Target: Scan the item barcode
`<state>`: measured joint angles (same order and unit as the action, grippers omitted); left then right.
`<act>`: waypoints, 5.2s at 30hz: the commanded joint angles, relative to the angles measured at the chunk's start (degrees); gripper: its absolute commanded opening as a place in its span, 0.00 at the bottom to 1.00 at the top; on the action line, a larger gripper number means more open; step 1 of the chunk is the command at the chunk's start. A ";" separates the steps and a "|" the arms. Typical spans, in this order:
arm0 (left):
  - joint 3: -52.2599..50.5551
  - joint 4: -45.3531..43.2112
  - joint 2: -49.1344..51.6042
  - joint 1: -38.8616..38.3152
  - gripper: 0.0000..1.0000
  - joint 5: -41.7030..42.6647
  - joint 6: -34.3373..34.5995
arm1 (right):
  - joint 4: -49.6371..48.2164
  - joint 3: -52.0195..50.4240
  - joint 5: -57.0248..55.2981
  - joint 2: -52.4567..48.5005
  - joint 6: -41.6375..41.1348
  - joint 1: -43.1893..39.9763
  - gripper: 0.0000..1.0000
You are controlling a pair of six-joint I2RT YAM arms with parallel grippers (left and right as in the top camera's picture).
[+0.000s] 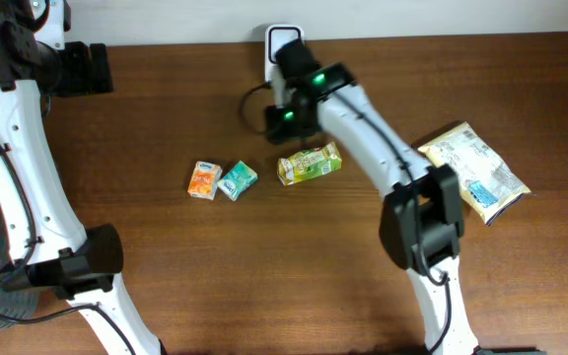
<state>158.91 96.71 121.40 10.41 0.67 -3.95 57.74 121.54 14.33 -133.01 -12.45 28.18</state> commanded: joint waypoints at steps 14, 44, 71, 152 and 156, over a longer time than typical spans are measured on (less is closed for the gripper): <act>0.39 0.00 -0.11 0.13 0.99 0.59 -0.90 | 14.29 -6.08 -4.24 8.09 -4.61 2.75 0.41; 0.39 0.00 -0.11 0.15 0.99 0.59 -0.90 | 5.73 -7.45 -9.90 10.88 -21.16 2.62 0.47; 0.39 0.00 -0.11 0.15 0.99 0.59 -0.90 | 4.39 -29.11 12.48 13.75 34.64 -26.82 0.56; 0.39 0.00 -0.11 0.15 0.99 0.61 -0.90 | -25.35 -49.44 19.50 16.06 -2.10 -8.59 0.74; 0.39 0.00 -0.11 0.15 0.99 0.59 -0.90 | -27.12 -49.42 18.58 14.23 -9.14 -8.44 0.07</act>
<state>158.91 96.66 121.40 10.41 0.67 -3.92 30.55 72.84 34.70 -116.97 -18.94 20.12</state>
